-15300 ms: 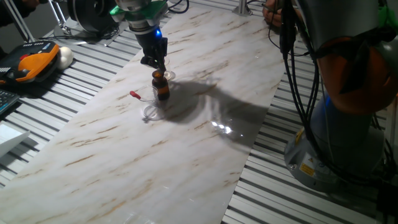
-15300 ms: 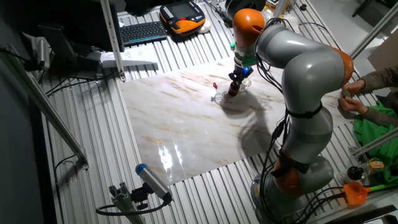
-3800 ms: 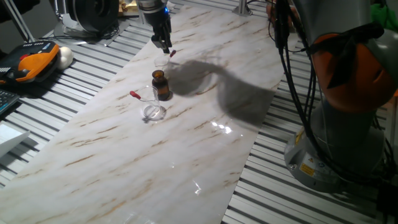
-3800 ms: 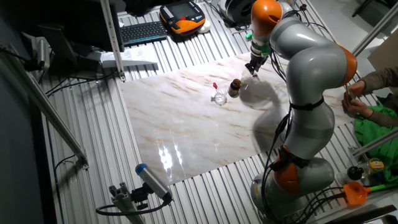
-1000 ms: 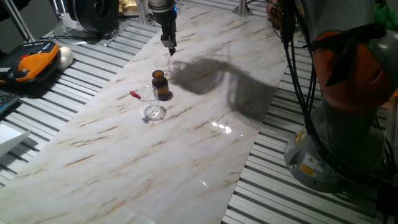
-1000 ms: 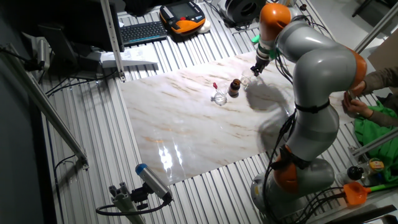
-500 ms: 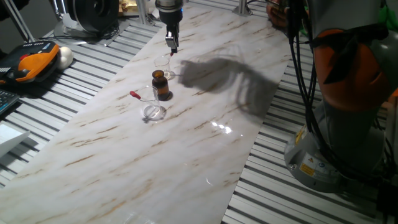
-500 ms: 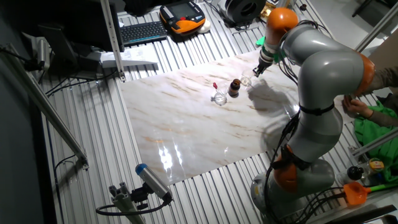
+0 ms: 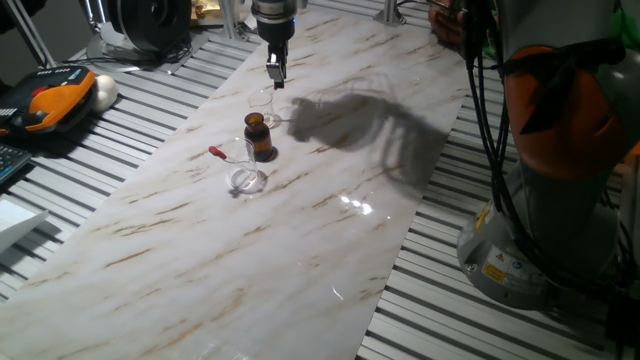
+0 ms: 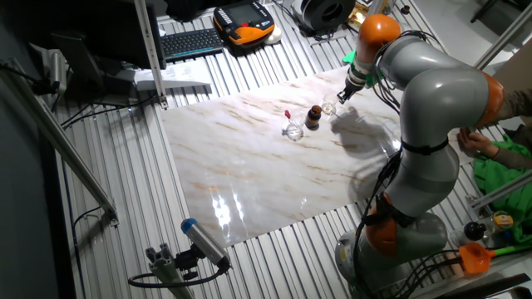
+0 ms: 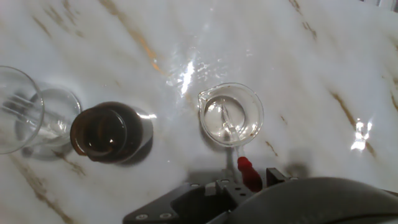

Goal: Transfer liquid using a dropper

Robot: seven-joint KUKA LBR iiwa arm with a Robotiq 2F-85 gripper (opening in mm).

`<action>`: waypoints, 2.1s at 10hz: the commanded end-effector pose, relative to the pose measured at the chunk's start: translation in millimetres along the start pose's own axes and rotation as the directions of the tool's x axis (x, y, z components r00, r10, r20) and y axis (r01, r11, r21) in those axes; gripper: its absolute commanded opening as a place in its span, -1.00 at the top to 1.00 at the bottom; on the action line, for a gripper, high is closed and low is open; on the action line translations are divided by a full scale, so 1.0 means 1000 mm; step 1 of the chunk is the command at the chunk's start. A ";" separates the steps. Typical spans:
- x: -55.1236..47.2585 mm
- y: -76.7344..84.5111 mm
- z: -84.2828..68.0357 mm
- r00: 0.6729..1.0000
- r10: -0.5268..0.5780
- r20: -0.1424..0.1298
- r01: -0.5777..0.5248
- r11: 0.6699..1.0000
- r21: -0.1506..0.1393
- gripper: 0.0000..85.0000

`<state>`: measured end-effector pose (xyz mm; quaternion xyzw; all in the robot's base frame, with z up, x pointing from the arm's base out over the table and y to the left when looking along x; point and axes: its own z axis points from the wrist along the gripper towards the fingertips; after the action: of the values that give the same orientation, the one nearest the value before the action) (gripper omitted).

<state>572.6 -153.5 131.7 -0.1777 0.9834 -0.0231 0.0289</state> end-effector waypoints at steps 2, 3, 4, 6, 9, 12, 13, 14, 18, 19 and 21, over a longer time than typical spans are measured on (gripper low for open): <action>0.000 0.000 0.004 1.000 -0.001 0.011 0.001 1.000 -0.003 0.20; 0.000 0.000 0.005 1.000 -0.001 0.014 0.001 1.000 -0.007 0.20; 0.000 0.000 0.006 1.000 -0.001 0.024 0.002 1.000 -0.012 0.20; 0.001 0.000 0.005 0.998 0.006 0.057 -0.005 1.000 -0.030 0.20; 0.001 0.001 0.004 0.994 -0.002 0.107 0.005 0.999 -0.032 0.20; -0.001 0.002 0.003 0.993 0.000 0.117 0.003 1.000 -0.029 0.20; -0.002 0.002 0.003 0.993 0.000 0.121 0.003 1.000 -0.028 0.20; -0.002 0.002 0.004 0.992 -0.002 0.124 0.006 1.000 -0.026 0.20; -0.004 0.001 0.004 0.992 -0.010 0.125 0.013 1.000 -0.027 0.60; -0.004 0.001 0.004 0.993 -0.012 0.121 0.015 0.999 -0.028 0.60; -0.004 0.001 0.004 0.993 -0.013 0.120 0.017 0.999 -0.030 0.60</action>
<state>576.3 -151.0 128.1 -0.1865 0.9788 0.0025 0.0850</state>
